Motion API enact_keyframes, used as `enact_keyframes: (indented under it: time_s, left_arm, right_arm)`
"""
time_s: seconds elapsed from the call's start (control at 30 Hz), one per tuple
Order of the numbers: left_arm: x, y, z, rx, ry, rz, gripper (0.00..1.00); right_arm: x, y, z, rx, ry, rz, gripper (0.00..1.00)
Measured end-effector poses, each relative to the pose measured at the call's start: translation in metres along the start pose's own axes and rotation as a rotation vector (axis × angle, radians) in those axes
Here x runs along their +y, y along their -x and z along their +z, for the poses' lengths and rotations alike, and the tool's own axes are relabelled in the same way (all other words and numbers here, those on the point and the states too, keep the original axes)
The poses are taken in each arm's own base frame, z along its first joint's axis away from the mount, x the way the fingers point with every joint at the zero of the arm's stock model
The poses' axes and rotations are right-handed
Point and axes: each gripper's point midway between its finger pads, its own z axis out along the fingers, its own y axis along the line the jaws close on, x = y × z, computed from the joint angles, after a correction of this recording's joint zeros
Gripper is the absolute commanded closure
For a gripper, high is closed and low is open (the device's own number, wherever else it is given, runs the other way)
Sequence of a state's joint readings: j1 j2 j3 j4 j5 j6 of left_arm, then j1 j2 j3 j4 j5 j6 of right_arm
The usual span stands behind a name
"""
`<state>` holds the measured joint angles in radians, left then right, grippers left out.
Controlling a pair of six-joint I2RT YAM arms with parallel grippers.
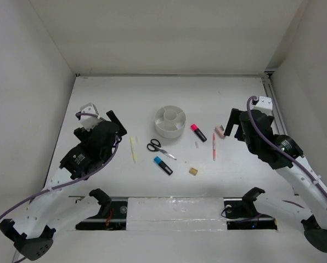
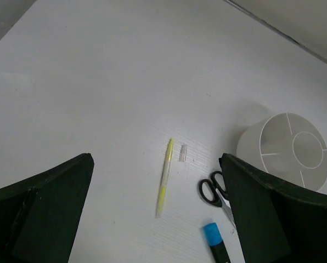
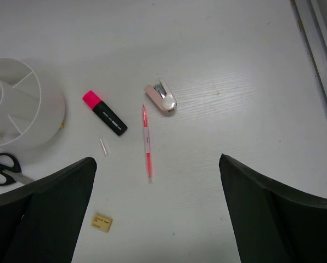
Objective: Sort the stationery into containers
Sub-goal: Pick up the pen from the center of the board.
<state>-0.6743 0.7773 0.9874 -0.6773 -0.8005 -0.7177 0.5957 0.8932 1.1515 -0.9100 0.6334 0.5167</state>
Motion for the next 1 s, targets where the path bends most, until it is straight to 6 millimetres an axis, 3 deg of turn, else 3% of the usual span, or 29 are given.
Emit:
enact_keyframes:
  time_s: [0.23,0.33,0.63,0.77,1.0]
  left_arm:
    - [-0.003,-0.009,0.007,0.024,0.021,0.037,0.0]
    - [-0.004,-0.01,0.008,0.027,0.022,0.042,0.0]
    - [-0.007,-0.013,0.007,0.046,-0.001,0.062,0.0]
    - [-0.009,-0.015,0.007,0.055,-0.009,0.071,0.0]
    - [-0.011,-0.016,0.005,0.066,-0.033,0.074,0.0]
  right_arm:
    - [0.003,-0.003,0.006,0.0,0.001,0.003,0.0]
    - [0.009,-0.017,0.018,0.044,0.017,-0.006,0.0]
    - [0.026,-0.098,0.078,0.309,-0.001,-0.08,0.01]
    - [0.028,-0.134,0.096,0.426,-0.015,-0.105,0.05]
    - [0.029,-0.177,0.118,0.545,-0.04,-0.137,0.13]
